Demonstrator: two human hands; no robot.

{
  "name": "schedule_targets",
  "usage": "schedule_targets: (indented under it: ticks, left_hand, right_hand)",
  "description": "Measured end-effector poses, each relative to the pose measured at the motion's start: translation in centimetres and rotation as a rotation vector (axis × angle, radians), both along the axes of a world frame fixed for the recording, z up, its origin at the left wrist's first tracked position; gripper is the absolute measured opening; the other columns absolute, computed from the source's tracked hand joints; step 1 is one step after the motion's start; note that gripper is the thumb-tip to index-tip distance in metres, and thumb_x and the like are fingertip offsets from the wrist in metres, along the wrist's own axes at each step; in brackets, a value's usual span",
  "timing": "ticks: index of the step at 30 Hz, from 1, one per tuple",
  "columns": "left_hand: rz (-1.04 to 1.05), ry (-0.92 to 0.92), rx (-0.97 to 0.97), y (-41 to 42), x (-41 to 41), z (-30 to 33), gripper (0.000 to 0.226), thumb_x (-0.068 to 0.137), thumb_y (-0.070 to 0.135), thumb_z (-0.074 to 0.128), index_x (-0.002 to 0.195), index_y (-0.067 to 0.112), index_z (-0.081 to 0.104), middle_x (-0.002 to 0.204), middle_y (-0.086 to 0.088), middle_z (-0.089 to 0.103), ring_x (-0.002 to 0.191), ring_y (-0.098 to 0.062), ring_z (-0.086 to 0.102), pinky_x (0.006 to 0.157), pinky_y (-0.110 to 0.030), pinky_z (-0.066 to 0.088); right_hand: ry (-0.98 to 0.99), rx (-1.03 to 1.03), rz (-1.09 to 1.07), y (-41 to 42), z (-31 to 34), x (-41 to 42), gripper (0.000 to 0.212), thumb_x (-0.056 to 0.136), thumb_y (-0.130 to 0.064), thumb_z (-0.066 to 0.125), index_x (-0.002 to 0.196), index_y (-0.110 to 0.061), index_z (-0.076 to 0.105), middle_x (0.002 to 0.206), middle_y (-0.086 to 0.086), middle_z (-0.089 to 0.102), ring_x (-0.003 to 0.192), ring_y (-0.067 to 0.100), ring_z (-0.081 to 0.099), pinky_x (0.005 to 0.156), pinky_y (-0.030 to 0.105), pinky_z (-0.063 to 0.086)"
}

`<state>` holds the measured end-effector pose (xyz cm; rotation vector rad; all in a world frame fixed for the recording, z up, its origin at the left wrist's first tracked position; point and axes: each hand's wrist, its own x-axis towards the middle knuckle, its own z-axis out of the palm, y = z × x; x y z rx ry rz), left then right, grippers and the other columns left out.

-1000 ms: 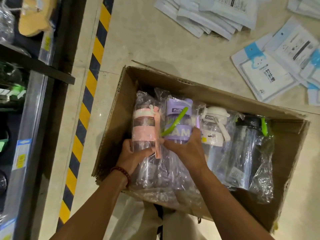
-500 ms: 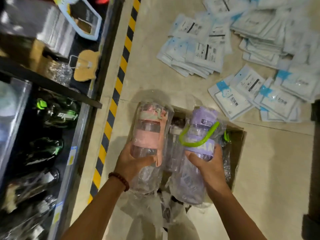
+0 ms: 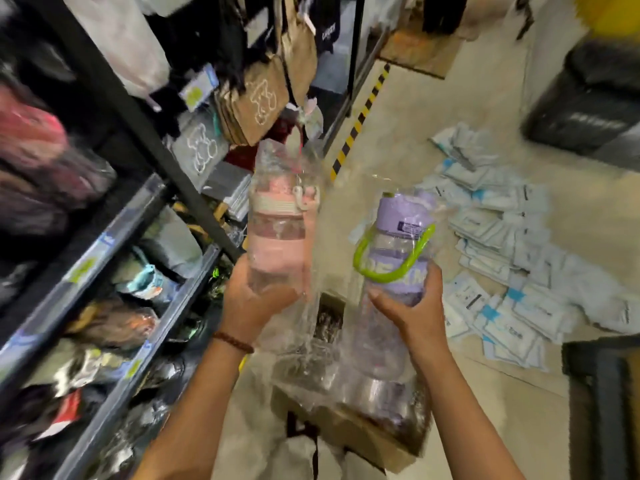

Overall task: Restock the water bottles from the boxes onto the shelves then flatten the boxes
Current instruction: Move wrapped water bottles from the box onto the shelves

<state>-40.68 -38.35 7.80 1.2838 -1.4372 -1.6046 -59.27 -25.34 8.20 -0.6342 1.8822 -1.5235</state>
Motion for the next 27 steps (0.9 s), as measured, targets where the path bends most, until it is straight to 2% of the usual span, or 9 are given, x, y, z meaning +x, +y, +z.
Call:
schedule_targets:
  ticks: [3,6,10,12,16,19,21,24,27]
  left_hand:
    - [0.056,0.066,-0.048,1.7,1.2,3.5,0.091,0.039,0.030,0.081,0.120,0.003,0.050,0.113,-0.016,0.064,0.103,-0.026,0.063,0.084,-0.040,0.053]
    - [0.169,0.084,-0.087,4.2,3.0,6.3,0.082,0.036,0.034,0.081,0.111,0.020,0.053,0.108,0.001,0.065,0.099,-0.013,0.063,0.079,-0.025,0.052]
    - [0.312,0.089,-0.159,8.4,5.5,9.1,0.093,0.036,0.038,0.081,0.120,0.010,0.052,0.112,-0.005,0.064,0.099,-0.012,0.063,0.075,-0.021,0.051]
    - [0.397,0.106,-0.175,11.0,6.7,10.2,0.090,0.035,0.038,0.080,0.117,0.013,0.054,0.109,-0.004,0.065,0.095,-0.010,0.064,0.071,-0.020,0.052]
    - [0.599,0.119,-0.226,16.1,9.3,11.5,0.092,0.032,0.039,0.080,0.116,0.012,0.054,0.107,-0.005,0.065,0.096,-0.016,0.064,0.071,-0.024,0.053]
    - [0.747,0.114,-0.258,19.8,12.0,12.4,0.089,0.031,0.042,0.078,0.113,0.020,0.052,0.105,0.002,0.063,0.095,-0.011,0.062,0.068,-0.019,0.049]
    - [0.848,0.101,-0.271,22.4,14.3,12.6,0.084,0.031,0.043,0.078,0.109,0.026,0.051,0.104,0.005,0.062,0.093,-0.007,0.061,0.069,-0.018,0.048]
    - [1.006,0.076,-0.274,26.4,18.6,12.5,0.092,0.034,0.042,0.082,0.117,0.021,0.050,0.113,-0.001,0.062,0.104,-0.016,0.061,0.080,-0.030,0.049]
    - [1.172,0.062,-0.293,30.6,22.8,12.7,0.087,0.034,0.040,0.080,0.114,0.019,0.052,0.108,0.000,0.063,0.100,-0.014,0.062,0.075,-0.023,0.049]
  right_hand:
    - [0.028,-0.063,0.061,-0.3,3.3,0.4,0.079,0.052,-0.036,0.080,0.121,-0.027,0.042,0.114,-0.010,0.056,0.099,-0.005,0.058,0.086,0.015,0.047]
    - [0.022,-0.134,0.163,-0.1,5.5,0.6,0.072,0.056,-0.025,0.078,0.119,-0.026,0.043,0.107,-0.015,0.057,0.089,-0.008,0.060,0.075,0.012,0.049]
    - [-0.015,-0.218,0.297,1.2,8.2,1.5,0.074,0.057,-0.020,0.078,0.122,-0.023,0.043,0.105,-0.012,0.059,0.085,-0.007,0.063,0.068,0.012,0.050]
    - [-0.024,-0.251,0.375,1.8,9.3,2.2,0.072,0.061,-0.018,0.081,0.120,-0.028,0.042,0.107,-0.011,0.058,0.087,-0.008,0.062,0.070,0.012,0.051]
    - [-0.043,-0.298,0.579,2.6,11.4,4.8,0.089,0.050,-0.040,0.082,0.129,-0.033,0.042,0.124,-0.003,0.058,0.109,0.011,0.060,0.090,0.034,0.053]
    - [-0.058,-0.318,0.741,2.8,12.3,7.8,0.082,0.050,-0.038,0.082,0.121,-0.043,0.041,0.125,-0.009,0.055,0.110,0.005,0.058,0.091,0.032,0.050]
    - [-0.081,-0.312,0.849,3.1,12.5,10.5,0.085,0.049,-0.040,0.082,0.122,-0.043,0.039,0.128,-0.010,0.051,0.115,0.009,0.053,0.090,0.030,0.047]
    - [-0.127,-0.285,0.992,3.8,12.6,15.8,0.088,0.053,-0.037,0.079,0.127,-0.041,0.031,0.123,-0.023,0.045,0.115,0.010,0.048,0.089,0.028,0.044]
    - [-0.158,-0.277,1.167,5.3,12.5,21.5,0.093,0.052,-0.039,0.080,0.131,-0.039,0.030,0.126,-0.019,0.047,0.116,0.007,0.049,0.087,0.024,0.045]
